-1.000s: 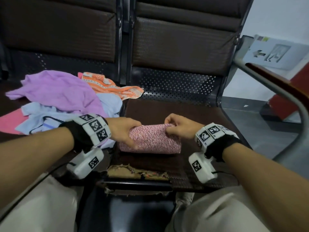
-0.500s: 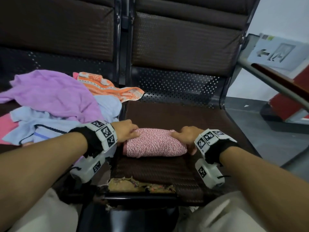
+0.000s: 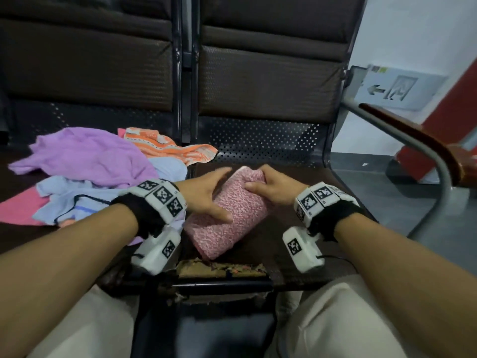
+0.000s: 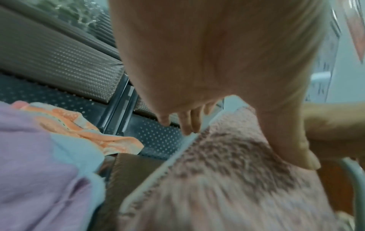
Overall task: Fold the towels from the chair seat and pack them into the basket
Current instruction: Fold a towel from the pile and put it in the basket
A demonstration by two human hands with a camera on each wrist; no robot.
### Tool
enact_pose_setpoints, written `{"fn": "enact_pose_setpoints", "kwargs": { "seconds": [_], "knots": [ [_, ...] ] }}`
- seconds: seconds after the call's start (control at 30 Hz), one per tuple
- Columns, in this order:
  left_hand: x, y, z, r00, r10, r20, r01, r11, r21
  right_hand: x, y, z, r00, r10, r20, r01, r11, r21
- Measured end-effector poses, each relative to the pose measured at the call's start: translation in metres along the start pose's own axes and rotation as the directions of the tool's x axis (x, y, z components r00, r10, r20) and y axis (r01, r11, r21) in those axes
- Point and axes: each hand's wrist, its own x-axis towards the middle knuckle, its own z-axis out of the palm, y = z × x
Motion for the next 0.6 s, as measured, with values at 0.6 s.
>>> {"fn": "enact_pose_setpoints", "kwargs": {
  "seconds": [0.6],
  "knots": [
    [-0.078, 0.142, -0.023, 0.989, 0.026, -0.148, -0.024, 1.0, 0.019, -0.151, -0.069, -0.108, 0.838, -0.197, -0.509, 0.352, 0.908, 0.228]
  ]
}}
